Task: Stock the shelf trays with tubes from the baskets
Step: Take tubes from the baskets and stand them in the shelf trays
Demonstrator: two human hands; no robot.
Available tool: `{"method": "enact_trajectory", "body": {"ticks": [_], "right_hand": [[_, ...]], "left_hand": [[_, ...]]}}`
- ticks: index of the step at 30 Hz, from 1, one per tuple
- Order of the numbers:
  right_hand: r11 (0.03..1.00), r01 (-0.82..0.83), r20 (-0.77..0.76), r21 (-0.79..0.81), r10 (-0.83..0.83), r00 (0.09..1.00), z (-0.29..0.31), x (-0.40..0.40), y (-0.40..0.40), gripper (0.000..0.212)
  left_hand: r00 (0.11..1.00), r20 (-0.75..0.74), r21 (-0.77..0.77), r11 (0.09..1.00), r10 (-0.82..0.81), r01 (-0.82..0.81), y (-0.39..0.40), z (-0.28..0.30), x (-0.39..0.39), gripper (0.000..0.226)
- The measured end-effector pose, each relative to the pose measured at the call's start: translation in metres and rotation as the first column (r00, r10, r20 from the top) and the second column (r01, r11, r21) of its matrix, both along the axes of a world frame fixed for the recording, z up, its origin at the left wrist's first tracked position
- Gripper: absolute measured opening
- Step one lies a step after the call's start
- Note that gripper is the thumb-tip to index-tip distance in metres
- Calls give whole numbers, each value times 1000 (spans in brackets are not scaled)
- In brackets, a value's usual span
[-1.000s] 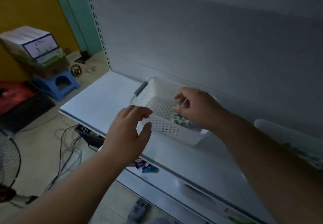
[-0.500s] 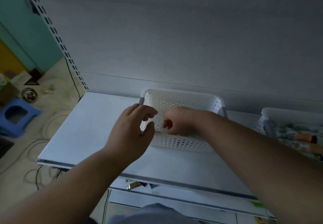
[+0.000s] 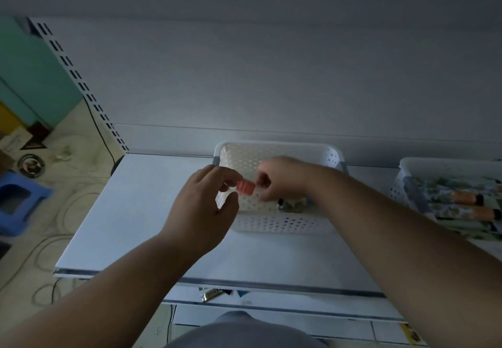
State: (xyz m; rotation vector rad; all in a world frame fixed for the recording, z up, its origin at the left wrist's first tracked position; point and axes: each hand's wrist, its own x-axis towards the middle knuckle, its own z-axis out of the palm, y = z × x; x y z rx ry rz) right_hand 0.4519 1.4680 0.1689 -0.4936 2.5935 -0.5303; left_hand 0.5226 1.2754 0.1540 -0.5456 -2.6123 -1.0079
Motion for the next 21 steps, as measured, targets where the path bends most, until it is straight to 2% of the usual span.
{"method": "enact_trajectory", "body": {"ticks": [3, 5, 7, 9, 11, 12, 16, 18, 21], "right_hand": [[948, 215, -101, -234, -243, 965, 23, 10, 29, 17], [862, 320, -117, -393, -392, 913, 31, 21, 48, 22], [669, 399, 37, -627, -486, 873, 33, 37, 62, 25], [483, 425, 172, -766, -483, 858, 30, 55, 73, 28], [344, 442, 267, -829, -451, 852, 28, 73, 79, 30], [310, 444, 289, -840, -437, 852, 29, 80, 81, 29], [262, 462, 304, -847, -474, 826, 30, 96, 88, 24], [233, 468, 310, -853, -496, 811, 28, 100, 91, 24], [203, 492, 332, -847, -520, 787, 24, 107, 95, 24]], "left_hand": [[1000, 13, -7, 1000, -9, 9, 4, 2, -5, 26], [999, 25, -34, 999, -39, 40, 11, 6, -10, 25], [996, 33, -70, 994, -79, 81, 22, 11, -18, 22], [986, 92, -124, 981, -136, 147, 37, 16, -29, 19], [956, 229, -225, 946, -182, 234, 54, 16, -44, 16], [928, 320, -281, 917, -189, 284, 62, 16, -51, 15], [752, 608, -436, 685, -254, 584, 95, 13, -71, 20], [702, 652, -463, 584, -286, 667, 105, 11, -75, 23], [672, 684, -481, 518, -284, 708, 112, 7, -77, 25]]}}
